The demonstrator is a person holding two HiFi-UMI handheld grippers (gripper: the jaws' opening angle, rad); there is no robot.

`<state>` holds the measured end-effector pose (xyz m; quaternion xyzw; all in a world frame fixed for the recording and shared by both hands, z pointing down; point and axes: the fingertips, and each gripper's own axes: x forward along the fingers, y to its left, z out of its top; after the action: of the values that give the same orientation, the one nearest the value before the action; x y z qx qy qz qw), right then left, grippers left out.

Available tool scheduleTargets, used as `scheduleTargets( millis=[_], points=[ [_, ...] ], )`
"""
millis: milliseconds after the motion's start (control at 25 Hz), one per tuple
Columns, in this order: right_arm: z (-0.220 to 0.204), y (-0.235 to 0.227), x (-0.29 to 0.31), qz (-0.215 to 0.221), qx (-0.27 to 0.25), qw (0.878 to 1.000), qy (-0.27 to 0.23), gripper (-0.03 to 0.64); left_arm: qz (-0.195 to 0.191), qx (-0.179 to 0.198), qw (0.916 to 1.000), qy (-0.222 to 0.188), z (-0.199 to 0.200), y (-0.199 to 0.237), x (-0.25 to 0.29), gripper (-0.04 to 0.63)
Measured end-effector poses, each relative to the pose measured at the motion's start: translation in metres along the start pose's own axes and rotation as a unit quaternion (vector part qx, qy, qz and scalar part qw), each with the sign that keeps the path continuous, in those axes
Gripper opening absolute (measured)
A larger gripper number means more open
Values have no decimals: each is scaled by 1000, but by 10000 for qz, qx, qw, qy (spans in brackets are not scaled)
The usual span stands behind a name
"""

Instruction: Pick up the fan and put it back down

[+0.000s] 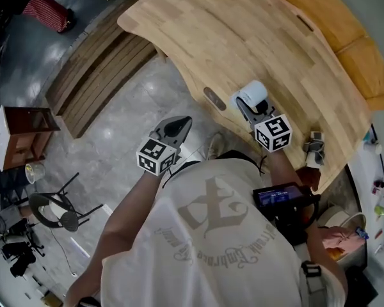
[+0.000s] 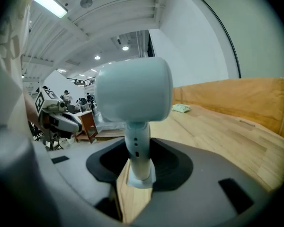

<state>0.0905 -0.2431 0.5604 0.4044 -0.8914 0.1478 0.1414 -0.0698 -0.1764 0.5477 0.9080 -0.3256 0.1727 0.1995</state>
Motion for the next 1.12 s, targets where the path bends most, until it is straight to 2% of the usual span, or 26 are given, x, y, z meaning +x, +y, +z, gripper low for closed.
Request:
scheduleTargets(
  millis=[200,480,760,1120],
  points=[
    [-18,-32,9,-172,-94,9996,224,149,-142,-47,9999,50,10,1,25,11],
    [-40,-71,21,-394,117,9982,437,149,-245,-150,9996,78,24,7,49,11],
    [-59,-110,27,-758,299,9947,627,149,-299,-261,9989,253,21,11,65,11],
    [-69,-144,31,-1071,400,9918,571,149,-333,-208,9983,425,21,14,79,11]
  ],
)
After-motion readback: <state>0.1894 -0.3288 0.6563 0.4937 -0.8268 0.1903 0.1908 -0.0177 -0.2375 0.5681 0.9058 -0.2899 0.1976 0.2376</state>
